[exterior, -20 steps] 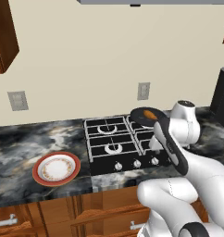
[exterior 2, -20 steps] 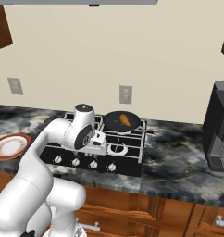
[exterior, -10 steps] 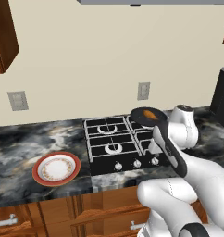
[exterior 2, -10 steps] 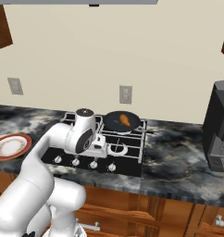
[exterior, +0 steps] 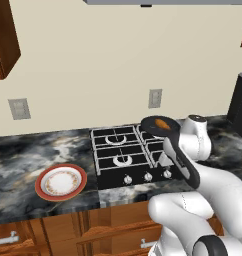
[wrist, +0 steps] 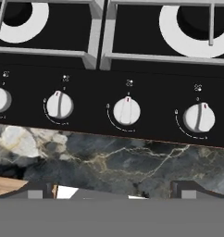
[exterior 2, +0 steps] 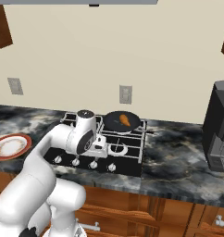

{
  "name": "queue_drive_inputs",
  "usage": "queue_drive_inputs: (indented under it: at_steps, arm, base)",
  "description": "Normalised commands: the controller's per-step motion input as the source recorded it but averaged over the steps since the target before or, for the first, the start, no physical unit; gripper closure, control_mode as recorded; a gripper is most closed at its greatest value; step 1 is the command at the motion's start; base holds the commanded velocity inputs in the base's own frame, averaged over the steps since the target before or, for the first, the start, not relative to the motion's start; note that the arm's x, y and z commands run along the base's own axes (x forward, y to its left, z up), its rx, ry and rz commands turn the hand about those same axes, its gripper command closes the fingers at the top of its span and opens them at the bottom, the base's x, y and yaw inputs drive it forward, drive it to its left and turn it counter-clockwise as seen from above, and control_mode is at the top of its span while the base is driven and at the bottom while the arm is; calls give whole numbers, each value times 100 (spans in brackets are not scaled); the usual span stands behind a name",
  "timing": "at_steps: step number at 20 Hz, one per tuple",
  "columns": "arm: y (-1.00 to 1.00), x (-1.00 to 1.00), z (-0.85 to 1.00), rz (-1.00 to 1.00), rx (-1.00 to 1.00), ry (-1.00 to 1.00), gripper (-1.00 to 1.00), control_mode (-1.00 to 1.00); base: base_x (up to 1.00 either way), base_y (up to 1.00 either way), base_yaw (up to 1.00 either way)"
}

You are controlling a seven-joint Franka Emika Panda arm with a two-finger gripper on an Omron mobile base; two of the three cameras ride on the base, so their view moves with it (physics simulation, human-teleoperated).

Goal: Pick the croissant and place it on the pan. Then turn on the stove to warm the croissant.

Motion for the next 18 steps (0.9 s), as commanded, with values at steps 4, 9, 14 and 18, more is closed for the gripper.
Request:
queue_drive_inputs:
  at_steps: [4,9,14,18]
  arm:
    - [0,9,-8,0,0,0,-100,-100]
    - [0,8,-9,0,0,0,-100,-100]
    - [0,6,-10,0,0,0,-100,-100]
    - [0,6,-10,0,0,0,-100,-100]
  base:
    - [0,0,0]
    - [0,0,0]
    - [0,0,0]
    - [0,0,0]
